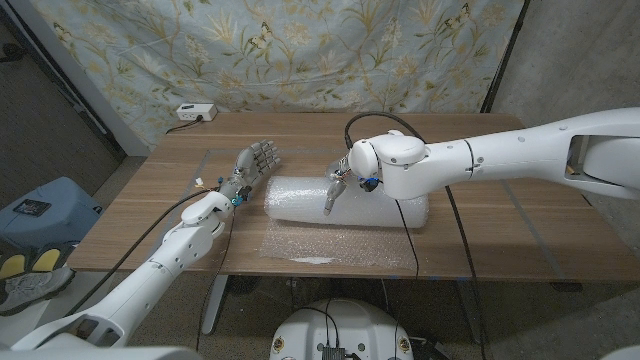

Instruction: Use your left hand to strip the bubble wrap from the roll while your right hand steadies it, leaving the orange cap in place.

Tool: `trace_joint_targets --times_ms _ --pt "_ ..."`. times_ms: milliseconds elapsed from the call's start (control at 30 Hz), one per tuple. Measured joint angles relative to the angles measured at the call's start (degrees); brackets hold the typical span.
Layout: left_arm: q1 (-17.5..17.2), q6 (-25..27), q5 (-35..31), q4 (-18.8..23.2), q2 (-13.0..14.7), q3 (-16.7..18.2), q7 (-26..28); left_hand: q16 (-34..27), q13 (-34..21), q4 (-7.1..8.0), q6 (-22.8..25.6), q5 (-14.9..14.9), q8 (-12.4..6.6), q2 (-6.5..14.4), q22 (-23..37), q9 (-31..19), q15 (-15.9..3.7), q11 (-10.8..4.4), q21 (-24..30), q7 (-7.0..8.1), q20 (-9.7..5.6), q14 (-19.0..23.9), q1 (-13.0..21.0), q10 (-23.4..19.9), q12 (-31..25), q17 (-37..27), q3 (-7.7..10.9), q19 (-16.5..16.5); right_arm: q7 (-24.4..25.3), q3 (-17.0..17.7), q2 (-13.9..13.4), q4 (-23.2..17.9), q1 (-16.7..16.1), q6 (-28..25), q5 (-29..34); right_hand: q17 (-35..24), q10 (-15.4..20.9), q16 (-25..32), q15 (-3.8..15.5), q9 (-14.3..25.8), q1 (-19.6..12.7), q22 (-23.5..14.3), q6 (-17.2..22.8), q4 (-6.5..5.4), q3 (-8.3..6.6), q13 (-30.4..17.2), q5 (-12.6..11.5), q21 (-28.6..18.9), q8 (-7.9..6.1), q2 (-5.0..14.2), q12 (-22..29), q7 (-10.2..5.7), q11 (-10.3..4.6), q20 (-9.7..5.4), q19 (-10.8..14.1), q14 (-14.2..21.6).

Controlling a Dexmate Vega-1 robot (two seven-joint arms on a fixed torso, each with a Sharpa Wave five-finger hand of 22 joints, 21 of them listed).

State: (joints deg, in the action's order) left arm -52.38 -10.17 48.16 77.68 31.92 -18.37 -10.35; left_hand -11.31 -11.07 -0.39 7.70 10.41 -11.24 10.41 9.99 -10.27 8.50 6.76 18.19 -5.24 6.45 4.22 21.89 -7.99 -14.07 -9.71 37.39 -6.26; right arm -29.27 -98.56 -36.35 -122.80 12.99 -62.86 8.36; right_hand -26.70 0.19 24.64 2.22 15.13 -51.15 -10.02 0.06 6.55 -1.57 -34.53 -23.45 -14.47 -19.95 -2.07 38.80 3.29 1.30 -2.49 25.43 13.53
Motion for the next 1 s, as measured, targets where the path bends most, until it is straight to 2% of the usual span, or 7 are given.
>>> trace_joint_targets --times_ms 167,300,333,467,500,833,1000 --pt "0.12 0.02 0.11 -0.49 -0.11 0.15 -0.09 0.0 0.0 0.16 0.4 0.0 0.0 0.0 0.04 0.0 0.0 -0.32 0.0 0.04 0.0 0.0 0.0 -0.32 0.0 0.0 0.16 0.0 0.08 0.29 -0.1 0.02 -0.44 0.45 1.57 -0.31 3.84 0.18 0.11 0.68 -0.78 0.0 5.79 0.07 0.56 0.21 0.45 -0.19 -2.18 0.41 1.26 -2.46 -0.9 -0.19 2.62 3.17" --pt "0.13 0.02 0.11 -0.75 -0.16 0.3 -0.09 0.0 0.0 -0.08 0.49 0.0 0.0 0.0 0.04 0.0 -0.31 -0.01 0.0 0.13 0.0 0.3 0.0 -0.62 0.0 0.0 0.4 0.0 0.09 0.29 -0.1 0.02 -0.44 0.74 2.53 -0.43 5.12 0.18 0.15 0.95 -1.21 0.01 7.44 -0.14 0.77 0.59 0.45 -0.38 -2.57 0.44 1.49 -3.39 -1.26 -0.27 3.92 4.4" --pt "0.13 0.03 0.48 -0.78 -0.16 0.34 -0.52 0.0 0.01 -0.08 0.49 0.0 0.0 0.0 0.04 0.0 -0.31 -0.01 0.0 0.13 0.0 0.3 0.0 -0.62 0.0 0.0 0.4 0.0 0.06 1.77 -0.37 0.62 -2.84 0.91 3.05 -0.49 5.45 0.36 0.13 0.99 -1.21 0.01 7.45 -0.16 0.79 0.77 0.45 -0.38 -2.76 0.45 1.51 -3.39 -1.37 -0.27 4.04 4.81" --pt "0.09 0.03 0.52 -0.83 -0.16 0.52 -0.53 0.0 0.01 -0.08 0.76 0.0 0.0 0.0 0.04 0.0 -0.1 -0.01 0.0 -0.15 0.32 0.51 0.0 -0.62 0.0 0.0 0.4 -0.31 -0.09 1.92 -0.39 0.69 -3.07 1.36 4.33 -0.6 6.57 0.63 0.15 1.02 -1.46 0.01 8.36 -0.16 0.79 0.84 0.46 -0.62 -3.01 0.69 1.52 -3.69 -1.63 -0.21 5.07 6.07" --pt "0.04 0.03 0.7 -0.84 -0.16 0.56 -0.53 0.0 0.01 -0.08 0.8 0.0 0.0 0.0 0.04 0.01 -0.1 -0.01 0.0 -0.18 0.18 0.51 0.0 -0.62 0.0 0.0 0.4 -0.45 -0.15 2.72 -0.5 0.95 -4.32 1.53 4.81 -0.6 6.88 0.63 0.24 1.18 -1.57 0.01 8.57 -0.03 0.93 0.85 0.46 -0.62 -3.14 0.81 1.68 -3.9 -1.79 -0.37 5.28 6.29" --pt "-0.24 0.29 1.05 -0.83 -0.02 0.88 -0.42 0.0 0.01 -0.08 1.22 0.0 0.0 0.0 0.04 0.01 0.1 -0.01 -0.44 -0.19 0.01 0.71 0.0 -0.61 0.0 0.0 0.4 -0.62 -0.85 5.07 -1.35 1.03 -7.09 3.02 8.16 -1.02 11.69 1.49 0.34 1.53 -2.46 -0.26 12.05 -0.08 1.35 1.36 0.5 -1.49 -4.68 0.91 2.81 -4.87 -2.29 -0.6 8.57 10.94" --pt "-0.25 0.67 1.24 -0.82 0.03 0.95 -0.36 0.0 0.01 0.16 1.42 0.0 0.0 0.0 0.03 0.01 0.1 -0.02 -0.44 0.0 0.0 0.71 0.0 -1.04 0.0 0.0 0.64 -0.61 -1.93 6.79 -2.22 0.51 -8.65 3.4 10.11 -1.11 12.18 1.49 0.32 1.79 -3.09 -0.26 12.85 0.07 1.51 1.84 0.61 -1.5 -4.88 1.27 2.81 -4.91 -2.17 -0.49 8.87 11.28"
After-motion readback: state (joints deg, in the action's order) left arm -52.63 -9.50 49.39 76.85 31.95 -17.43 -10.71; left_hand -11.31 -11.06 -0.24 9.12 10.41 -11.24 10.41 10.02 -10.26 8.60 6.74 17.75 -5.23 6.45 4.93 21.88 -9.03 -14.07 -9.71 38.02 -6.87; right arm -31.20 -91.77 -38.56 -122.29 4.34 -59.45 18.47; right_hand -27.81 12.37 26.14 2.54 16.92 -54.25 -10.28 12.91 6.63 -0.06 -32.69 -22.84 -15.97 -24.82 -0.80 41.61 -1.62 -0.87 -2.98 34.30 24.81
